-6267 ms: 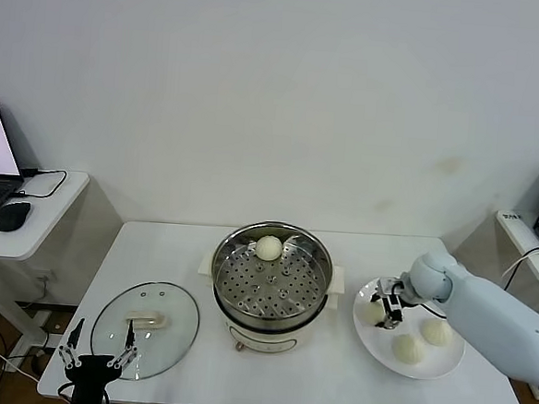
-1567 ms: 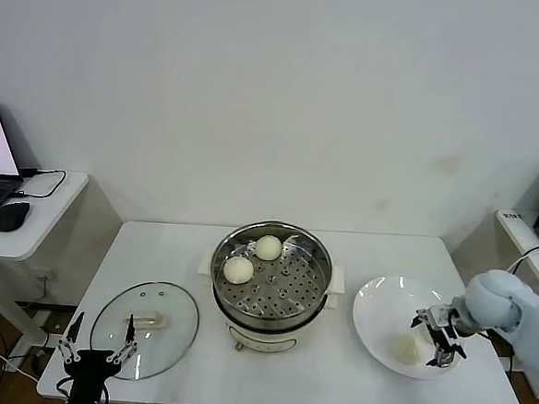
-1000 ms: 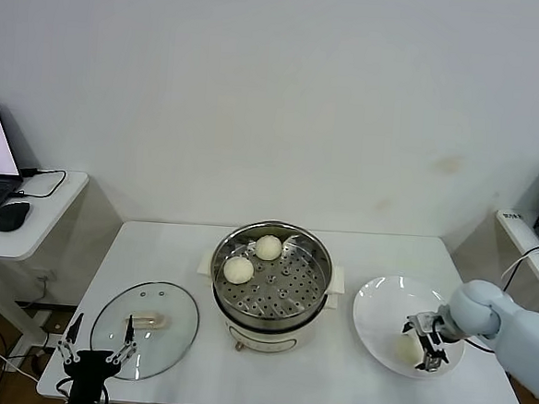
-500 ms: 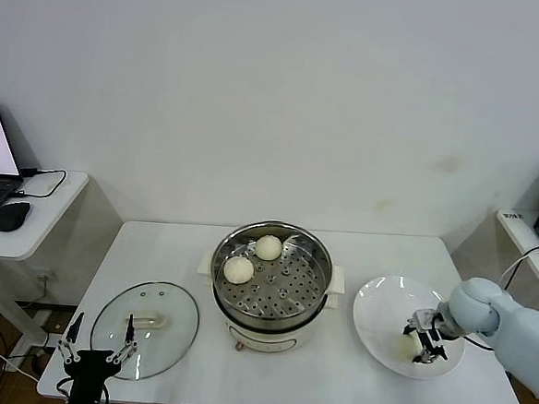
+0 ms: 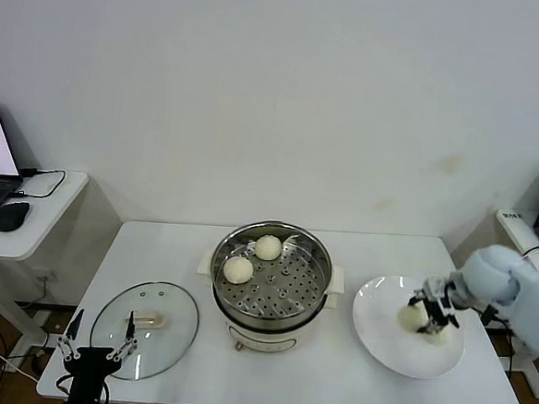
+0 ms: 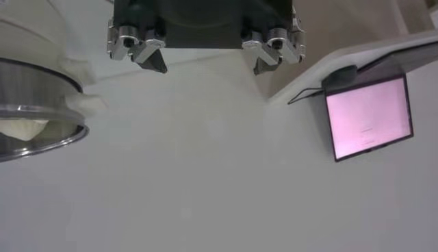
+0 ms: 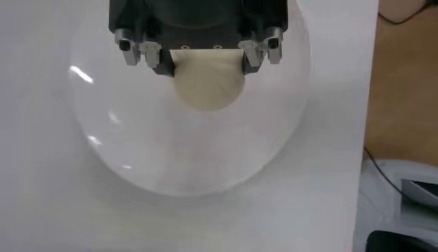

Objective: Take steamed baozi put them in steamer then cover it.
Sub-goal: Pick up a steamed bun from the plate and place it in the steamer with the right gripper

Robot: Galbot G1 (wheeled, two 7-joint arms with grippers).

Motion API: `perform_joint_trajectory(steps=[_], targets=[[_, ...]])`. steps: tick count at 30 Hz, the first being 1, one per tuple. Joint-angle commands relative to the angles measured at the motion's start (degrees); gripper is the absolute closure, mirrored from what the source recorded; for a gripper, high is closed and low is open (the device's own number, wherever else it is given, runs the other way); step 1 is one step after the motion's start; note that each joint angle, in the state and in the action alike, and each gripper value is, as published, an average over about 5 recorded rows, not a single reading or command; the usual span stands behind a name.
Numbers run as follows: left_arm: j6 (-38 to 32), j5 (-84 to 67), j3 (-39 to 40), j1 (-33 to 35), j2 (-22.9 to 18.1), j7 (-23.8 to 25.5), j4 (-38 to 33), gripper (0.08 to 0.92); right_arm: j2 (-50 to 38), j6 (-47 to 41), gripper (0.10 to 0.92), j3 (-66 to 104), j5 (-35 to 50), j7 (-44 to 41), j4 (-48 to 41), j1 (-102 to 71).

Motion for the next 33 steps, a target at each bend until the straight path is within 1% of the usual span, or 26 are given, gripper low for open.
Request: perform_joint_trajectory(steps=[1,4,7,11,15,22,28,33], targets=[[-0.03,0.03,0.29,-0.18,0.00,0.00,-0.12,0.177,4.21,-0.79,0.406,-12.76,10.20,-0.47,-0.54,29.28],[-0.11,0.02,0.36,-0.19,-0.04,-0.03,-0.10,0.177,8.89,-1.37,0.406,-16.88,12.88,0.18,-0.40,36.06],[-0.21,0.00,0.24,-0.18,-0.04,-0.07,0.03,0.177,13.83,-1.35,0.406,-19.54,15.02,1.02,0.37,38.90],[-0.25,-0.05,-0.14,-0.24,-0.13,-0.09,0.04,0.177,19.26,0.43,0.401,-21.38,16.74,2.18,1.51,38.26],[-0.22,-0.03,-0.50,-0.39,-0.40,-0.07,-0.10,0.177,23.58,4.34,0.398,-23.95,17.41,3.13,2.06,36.22],[-0.26,-0.25,-1.26,-0.28,-0.85,-0.01,-0.16,0.177,30.75,11.26,0.397,-29.57,14.37,4.02,0.93,33.81],[-0.39,-0.26,-1.39,-0.28,-1.47,-0.04,-0.37,0.177,35.89,17.72,0.397,-34.11,4.20,4.85,-0.81,32.45],[-0.66,-0.24,-1.45,-0.13,-1.81,-0.11,-0.37,0.177,37.43,20.04,0.397,-35.46,3.19,4.63,-0.84,29.83]])
